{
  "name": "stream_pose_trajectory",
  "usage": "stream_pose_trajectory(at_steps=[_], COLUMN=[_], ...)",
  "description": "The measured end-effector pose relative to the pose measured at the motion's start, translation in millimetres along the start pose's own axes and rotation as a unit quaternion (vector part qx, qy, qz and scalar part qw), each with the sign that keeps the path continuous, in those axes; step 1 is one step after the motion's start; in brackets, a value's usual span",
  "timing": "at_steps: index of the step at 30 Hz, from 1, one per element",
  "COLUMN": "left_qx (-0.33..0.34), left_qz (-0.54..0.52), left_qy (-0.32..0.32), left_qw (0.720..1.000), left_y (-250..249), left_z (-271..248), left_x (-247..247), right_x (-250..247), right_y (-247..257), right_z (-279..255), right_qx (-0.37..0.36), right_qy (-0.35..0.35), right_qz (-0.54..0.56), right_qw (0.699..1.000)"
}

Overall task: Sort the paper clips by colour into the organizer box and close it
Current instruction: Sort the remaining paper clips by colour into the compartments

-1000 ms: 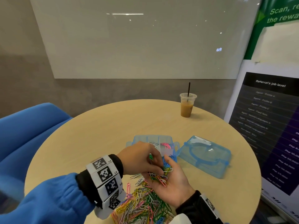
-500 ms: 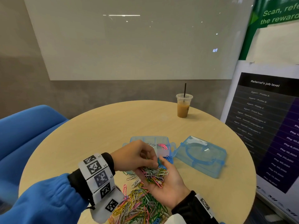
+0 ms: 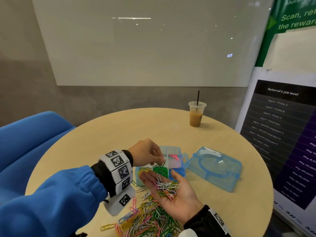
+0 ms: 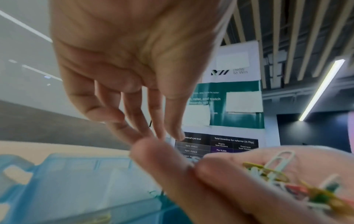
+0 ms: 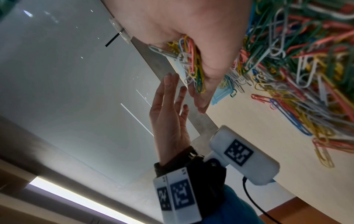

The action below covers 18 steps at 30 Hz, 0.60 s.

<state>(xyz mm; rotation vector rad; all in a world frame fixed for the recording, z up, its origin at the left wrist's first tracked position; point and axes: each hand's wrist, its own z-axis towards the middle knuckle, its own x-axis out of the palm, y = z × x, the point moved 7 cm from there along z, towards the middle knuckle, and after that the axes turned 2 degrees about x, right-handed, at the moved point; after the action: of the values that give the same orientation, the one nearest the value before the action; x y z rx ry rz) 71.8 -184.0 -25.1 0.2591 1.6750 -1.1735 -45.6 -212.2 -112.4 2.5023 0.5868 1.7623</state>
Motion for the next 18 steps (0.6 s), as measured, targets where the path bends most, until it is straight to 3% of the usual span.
stream_pose_trajectory(at_steps=[4,10,18], left_qx=[0.020,0.057,0.102], left_qz=[0.047,0.110,0.050], left_qy=[-0.016,0.086,0.122], left_qw=[0.999,0.989,0.986], left_y=[-7.5,-17.7,-20.5], left_z=[-2.6,-21.2,-32.0], left_x=[0.6,17.4,27.0], right_x=[-2.9,-3.5,-4.5], right_y=[1.2,7.0,8.9], right_z=[1.5,0.5,0.9], right_qx=[-0.004,-0.028,-0.048], right_qy=[-0.009,-0.006,-0.012], right_qz=[0.003,0.009,0.015], right_qw=[1.000,1.000,0.999])
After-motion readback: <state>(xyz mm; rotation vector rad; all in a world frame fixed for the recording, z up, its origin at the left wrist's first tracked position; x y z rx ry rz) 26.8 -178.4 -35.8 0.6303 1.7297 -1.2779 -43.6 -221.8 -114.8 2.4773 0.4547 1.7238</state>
